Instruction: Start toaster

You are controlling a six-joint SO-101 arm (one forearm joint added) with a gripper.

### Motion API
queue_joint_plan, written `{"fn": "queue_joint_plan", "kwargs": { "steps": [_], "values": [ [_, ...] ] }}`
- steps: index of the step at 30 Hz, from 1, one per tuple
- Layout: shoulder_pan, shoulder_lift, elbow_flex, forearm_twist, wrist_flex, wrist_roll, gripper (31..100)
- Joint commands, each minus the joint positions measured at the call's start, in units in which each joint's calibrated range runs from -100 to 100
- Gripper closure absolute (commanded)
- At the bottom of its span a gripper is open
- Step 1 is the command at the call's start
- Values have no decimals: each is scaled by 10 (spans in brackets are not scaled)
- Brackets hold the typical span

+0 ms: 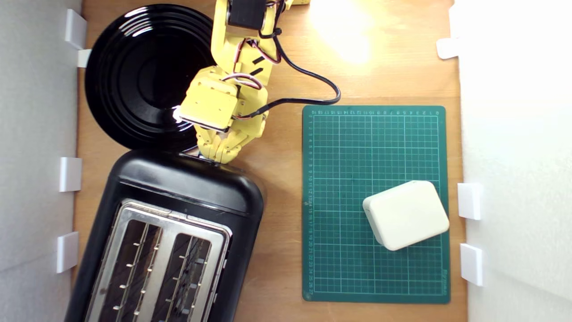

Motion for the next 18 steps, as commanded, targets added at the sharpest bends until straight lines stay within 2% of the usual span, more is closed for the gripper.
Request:
{"fn": "queue_joint_plan", "kwargs": {
  "steps": [1,7,18],
  "values": [
    [21,46,3,-6,-12,-2,989],
    [38,71,20,-5,-13,-3,989],
    [44,96,48,-5,-13,-13,989]
  ]
}}
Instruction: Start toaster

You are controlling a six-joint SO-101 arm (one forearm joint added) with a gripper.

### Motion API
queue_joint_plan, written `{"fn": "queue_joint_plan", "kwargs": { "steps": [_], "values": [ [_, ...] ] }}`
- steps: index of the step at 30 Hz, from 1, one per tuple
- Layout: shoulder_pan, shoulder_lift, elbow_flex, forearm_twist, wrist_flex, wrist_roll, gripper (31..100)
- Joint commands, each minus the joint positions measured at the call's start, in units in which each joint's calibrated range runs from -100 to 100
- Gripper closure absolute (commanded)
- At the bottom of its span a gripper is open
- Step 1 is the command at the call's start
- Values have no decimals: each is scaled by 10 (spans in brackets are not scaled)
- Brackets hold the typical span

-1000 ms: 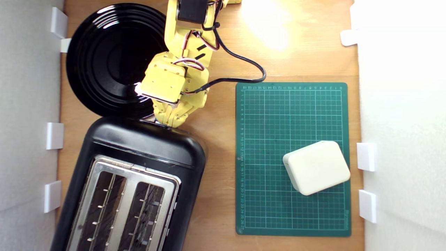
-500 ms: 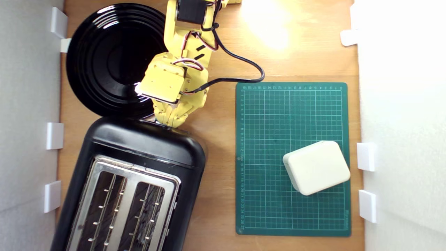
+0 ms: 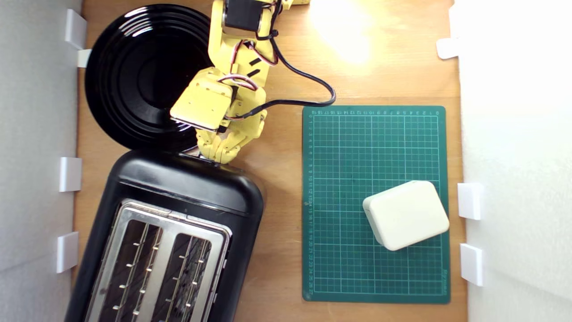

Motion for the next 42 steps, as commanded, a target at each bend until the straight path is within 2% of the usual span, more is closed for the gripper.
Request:
{"fn": "queue_joint_plan", "kwargs": {
  "steps": [1,29,35,42],
  "values": [
    [22,77,27,2,-5,-6,989],
    [31,127,84,13,-6,-1,989],
    [33,120,119,8,-7,21,989],
    [34,118,157,11,-55,23,989]
  ]
}}
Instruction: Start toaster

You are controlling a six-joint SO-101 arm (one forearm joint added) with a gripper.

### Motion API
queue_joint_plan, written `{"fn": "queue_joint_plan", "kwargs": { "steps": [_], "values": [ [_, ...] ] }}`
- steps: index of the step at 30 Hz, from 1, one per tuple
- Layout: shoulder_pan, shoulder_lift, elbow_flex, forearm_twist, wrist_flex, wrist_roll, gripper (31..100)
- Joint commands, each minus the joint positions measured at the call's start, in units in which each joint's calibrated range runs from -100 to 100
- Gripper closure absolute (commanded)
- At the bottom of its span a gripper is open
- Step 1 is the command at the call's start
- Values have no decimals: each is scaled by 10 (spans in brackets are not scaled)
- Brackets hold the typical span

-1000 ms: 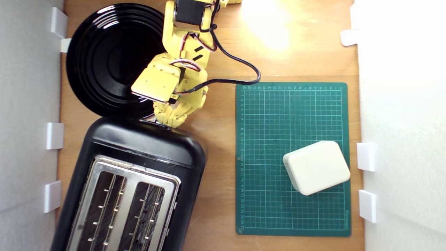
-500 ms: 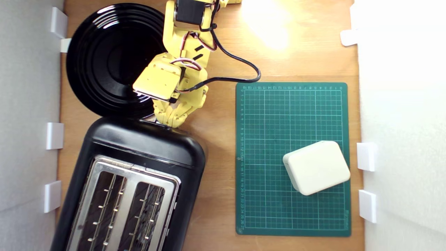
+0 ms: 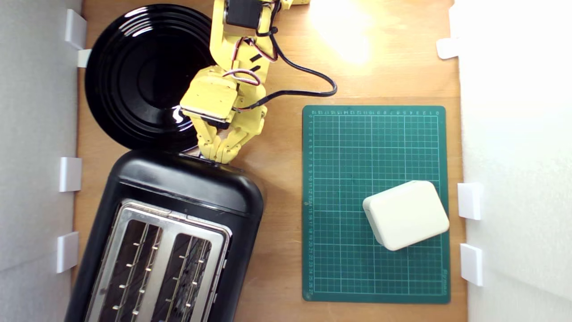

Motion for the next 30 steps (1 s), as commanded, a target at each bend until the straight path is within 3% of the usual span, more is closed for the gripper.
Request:
{"fn": "queue_joint_plan", "kwargs": {
  "steps": [1,16,21,30],
  "values": [
    [26,92,70,3,-4,4,989],
    [30,15,-1,-1,5,-10,989],
    [26,16,-47,-1,99,-13,989],
    [25,6,-58,6,137,-10,989]
  ]
}}
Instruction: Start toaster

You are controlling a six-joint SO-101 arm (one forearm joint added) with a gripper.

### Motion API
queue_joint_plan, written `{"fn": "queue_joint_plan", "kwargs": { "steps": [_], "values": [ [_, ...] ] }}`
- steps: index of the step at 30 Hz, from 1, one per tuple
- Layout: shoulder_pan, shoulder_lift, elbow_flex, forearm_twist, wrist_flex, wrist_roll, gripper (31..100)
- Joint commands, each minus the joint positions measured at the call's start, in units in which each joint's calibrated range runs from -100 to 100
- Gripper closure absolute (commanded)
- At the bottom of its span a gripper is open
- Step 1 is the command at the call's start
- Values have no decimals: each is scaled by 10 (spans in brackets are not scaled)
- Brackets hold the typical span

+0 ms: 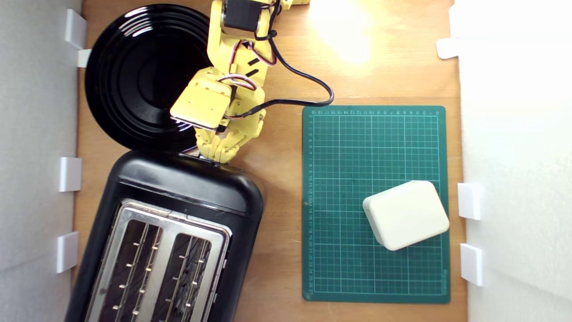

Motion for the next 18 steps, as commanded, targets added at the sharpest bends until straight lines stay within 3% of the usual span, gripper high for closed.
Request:
{"fn": "queue_joint_plan", "kwargs": {
  "steps": [1,8,18],
  "values": [
    [19,20,-15,10,79,-1,989],
    [19,12,-94,3,138,-1,989],
    [-1,-121,-107,1,138,-5,989]
  ]
}}
